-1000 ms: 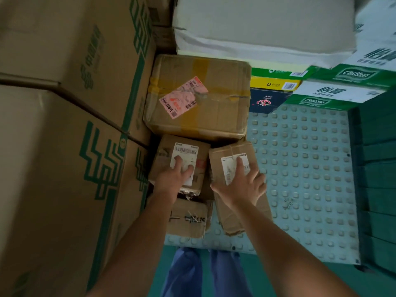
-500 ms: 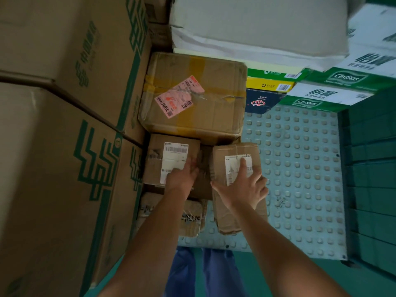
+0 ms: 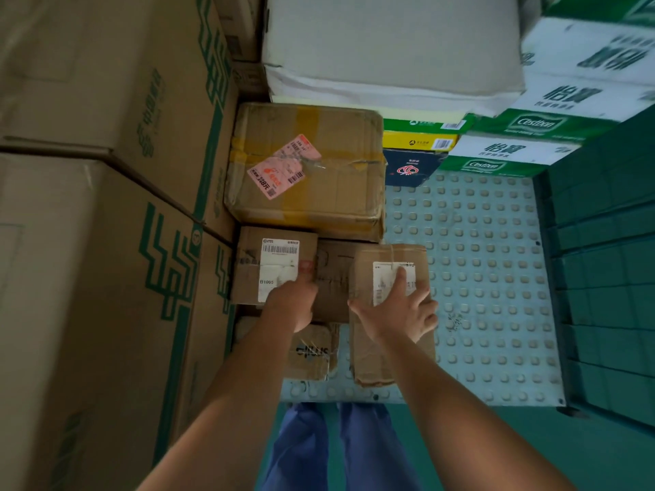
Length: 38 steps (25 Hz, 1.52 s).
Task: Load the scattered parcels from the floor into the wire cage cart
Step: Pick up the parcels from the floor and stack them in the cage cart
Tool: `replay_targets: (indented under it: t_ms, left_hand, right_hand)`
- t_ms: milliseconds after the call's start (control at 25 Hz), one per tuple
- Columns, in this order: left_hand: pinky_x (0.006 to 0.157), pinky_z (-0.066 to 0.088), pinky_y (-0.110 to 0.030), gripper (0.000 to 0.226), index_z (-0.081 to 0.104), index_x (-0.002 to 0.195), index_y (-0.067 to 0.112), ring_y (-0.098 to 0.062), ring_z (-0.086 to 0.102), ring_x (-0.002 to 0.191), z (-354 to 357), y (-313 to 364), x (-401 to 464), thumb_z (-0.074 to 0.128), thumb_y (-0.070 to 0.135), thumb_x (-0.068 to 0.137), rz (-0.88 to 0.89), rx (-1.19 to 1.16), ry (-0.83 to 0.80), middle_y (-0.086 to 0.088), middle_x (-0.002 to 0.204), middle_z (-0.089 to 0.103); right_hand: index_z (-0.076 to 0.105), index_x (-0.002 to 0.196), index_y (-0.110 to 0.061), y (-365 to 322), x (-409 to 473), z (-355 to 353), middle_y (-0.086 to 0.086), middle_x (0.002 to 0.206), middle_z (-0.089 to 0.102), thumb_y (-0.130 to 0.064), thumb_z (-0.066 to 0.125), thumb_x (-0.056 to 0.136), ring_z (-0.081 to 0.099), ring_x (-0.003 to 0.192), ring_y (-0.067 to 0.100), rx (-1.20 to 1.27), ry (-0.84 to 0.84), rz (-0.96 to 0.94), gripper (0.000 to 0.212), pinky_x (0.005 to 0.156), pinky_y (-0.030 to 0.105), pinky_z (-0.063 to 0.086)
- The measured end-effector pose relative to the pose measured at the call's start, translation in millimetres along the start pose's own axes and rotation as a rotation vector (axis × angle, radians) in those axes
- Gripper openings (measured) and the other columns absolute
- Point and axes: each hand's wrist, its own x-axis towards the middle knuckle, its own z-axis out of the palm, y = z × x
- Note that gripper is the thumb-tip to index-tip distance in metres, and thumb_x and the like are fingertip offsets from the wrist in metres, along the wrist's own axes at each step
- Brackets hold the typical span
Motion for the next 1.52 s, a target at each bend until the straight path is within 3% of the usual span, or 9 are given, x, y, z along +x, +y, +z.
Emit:
replay_targets:
  t_ms: [80, 240, 400, 600, 880, 1080, 1160, 1320, 1520]
  left_hand:
    - [0.081, 0.051, -0.033, 0.024, 0.055, 0.117, 0.011, -0.023, 0.057, 0.098, 2, 12, -8, 0.054, 0.010, 0.093, 0.037, 0.028, -0.005, -0.009, 0.115, 0.054]
    - [0.085, 0.049, -0.031, 0.033, 0.052, 0.128, 0.009, -0.025, 0.058, 0.105, 15, 33, -16, 0.047, 0.005, 0.096, 0.016, -0.107, -0.064, -0.011, 0.122, 0.057]
    - [0.086, 0.050, -0.031, 0.029, 0.055, 0.123, 0.009, -0.024, 0.059, 0.103, 42, 42, -34, 0.046, 0.005, 0.096, 0.041, -0.101, -0.157, -0.011, 0.119, 0.060]
    - [0.075, 0.043, -0.026, 0.021, 0.057, 0.114, 0.009, -0.017, 0.054, 0.089, 59, 55, -35, 0.044, 0.009, 0.098, 0.084, -0.088, -0.144, -0.008, 0.110, 0.061]
    - [0.082, 0.043, -0.032, 0.034, 0.048, 0.132, 0.012, -0.028, 0.053, 0.113, 62, 95, 16, 0.038, 0.013, 0.100, 0.060, -0.167, -0.158, -0.011, 0.132, 0.052]
    - [0.113, 0.032, -0.037, 0.049, 0.024, 0.152, 0.013, -0.029, 0.032, 0.140, 94, 115, 59, 0.033, 0.016, 0.104, -0.043, -0.362, -0.214, -0.011, 0.157, 0.026]
    - [0.111, 0.034, -0.036, 0.046, 0.030, 0.150, 0.011, -0.029, 0.036, 0.138, 112, 116, 67, 0.033, 0.015, 0.104, -0.085, -0.372, -0.228, -0.012, 0.154, 0.031]
    - [0.080, 0.044, -0.030, 0.032, 0.055, 0.127, 0.009, -0.029, 0.056, 0.109, 147, 115, 76, 0.037, 0.015, 0.101, -0.132, -0.381, -0.250, -0.016, 0.124, 0.057]
    - [0.083, 0.044, -0.036, 0.037, 0.057, 0.105, 0.006, -0.030, 0.058, 0.098, 176, 103, 82, 0.028, 0.028, 0.105, -0.205, -0.344, -0.291, -0.020, 0.111, 0.061]
  right_hand:
    - [0.004, 0.152, -0.034, 2, -1, -7, 0.013, 0.157, -0.001, -0.069, 0.068, 0.070, 0.009, 0.141, 0.046, 0.018, 0.005, 0.011, 0.109, 0.114, 0.053, 0.014]
    - [0.002, 0.152, -0.033, 22, -4, -19, 0.015, 0.158, -0.003, -0.066, 0.068, 0.072, 0.007, 0.141, 0.048, 0.060, 0.027, 0.068, 0.109, 0.115, 0.054, 0.012]
    - [-0.001, 0.153, -0.033, 62, -15, 5, 0.015, 0.159, -0.007, -0.065, 0.069, 0.073, 0.001, 0.142, 0.050, 0.109, -0.009, 0.185, 0.110, 0.115, 0.056, 0.009]
    - [0.000, 0.153, -0.031, 81, -22, 18, 0.017, 0.159, -0.008, -0.064, 0.067, 0.076, 0.000, 0.142, 0.049, 0.198, -0.053, 0.279, 0.107, 0.115, 0.055, 0.008]
    - [-0.001, 0.152, -0.033, 90, 27, 16, 0.014, 0.159, -0.008, -0.063, 0.068, 0.075, 0.001, 0.142, 0.049, 0.212, -0.030, 0.219, 0.108, 0.115, 0.055, 0.008]
    - [-0.003, 0.152, -0.034, 115, 82, 35, 0.015, 0.159, -0.007, -0.067, 0.067, 0.074, 0.002, 0.142, 0.049, 0.174, -0.091, 0.231, 0.110, 0.115, 0.054, 0.009]
    - [-0.006, 0.152, -0.034, 121, 92, 50, 0.016, 0.159, -0.008, -0.068, 0.066, 0.073, 0.002, 0.142, 0.049, 0.173, -0.143, 0.266, 0.112, 0.115, 0.054, 0.010]
    - [-0.010, 0.152, -0.034, 122, 100, 88, 0.016, 0.159, -0.013, -0.068, 0.067, 0.073, 0.006, 0.142, 0.050, 0.246, -0.249, 0.372, 0.115, 0.115, 0.054, 0.011]
    - [-0.018, 0.149, -0.035, 114, 100, 135, 0.019, 0.155, -0.022, -0.073, 0.068, 0.066, 0.018, 0.137, 0.054, 0.446, -0.342, 0.620, 0.126, 0.110, 0.059, 0.026]
